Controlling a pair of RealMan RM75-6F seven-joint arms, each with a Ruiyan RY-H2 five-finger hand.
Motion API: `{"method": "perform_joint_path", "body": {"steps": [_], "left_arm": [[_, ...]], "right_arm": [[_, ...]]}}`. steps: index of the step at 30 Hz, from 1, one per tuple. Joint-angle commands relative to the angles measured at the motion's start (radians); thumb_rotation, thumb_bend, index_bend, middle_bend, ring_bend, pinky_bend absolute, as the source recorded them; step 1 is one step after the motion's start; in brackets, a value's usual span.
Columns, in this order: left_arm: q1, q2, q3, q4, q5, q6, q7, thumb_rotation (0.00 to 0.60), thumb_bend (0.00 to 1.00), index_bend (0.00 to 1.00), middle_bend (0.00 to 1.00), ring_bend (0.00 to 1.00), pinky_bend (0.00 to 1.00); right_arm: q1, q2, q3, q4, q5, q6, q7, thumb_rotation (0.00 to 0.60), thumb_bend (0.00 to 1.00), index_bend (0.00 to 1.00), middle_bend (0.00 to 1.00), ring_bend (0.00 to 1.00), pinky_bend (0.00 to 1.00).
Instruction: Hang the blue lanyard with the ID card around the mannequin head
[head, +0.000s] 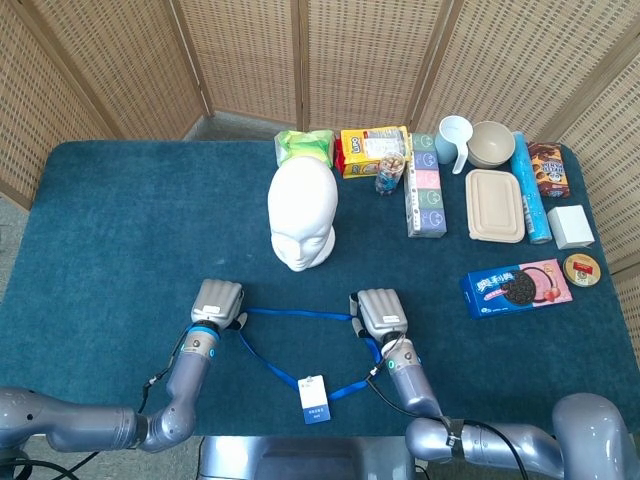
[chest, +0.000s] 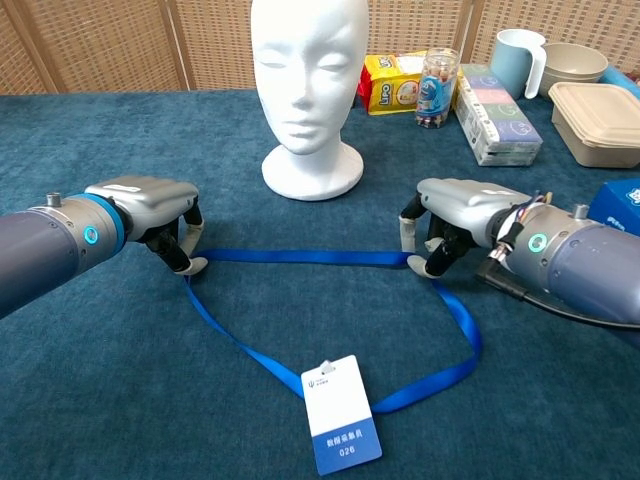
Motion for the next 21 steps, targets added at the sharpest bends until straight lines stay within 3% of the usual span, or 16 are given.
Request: {"method": "perform_joint_path", "body": {"steps": [1,16,21], "left_arm": [[0.001,0.0,0.002,0.004,0.003,0.001,0.0,0.483,0.38,0.7,1.0,1.0,1.0],[0.017,0.01,0.001,0.003,0.045,0.019,-0.03,0.482,0.38,0.7,1.0,1.0,1.0],[0.037,0.016,0.008,-0.015,0.106,0.055,-0.061,0.481,0.38,0.7,1.0,1.0,1.0]], "right_arm": [[-0.002,0.002,0.0,-0.002,-0.002,-0.001,0.005,0.6,0.51,0.61,0.99,1.0,1.0],[-0.026,0.027,0.002,-0.047,-0.038,0.022,0.049,0.6,0.51,0.61,0.99,1.0,1.0],[-0.049,0.056,0.0,-0.102,-0.08,0.05,0.078,0.6,0.51,0.62,0.99,1.0,1.0]]}}
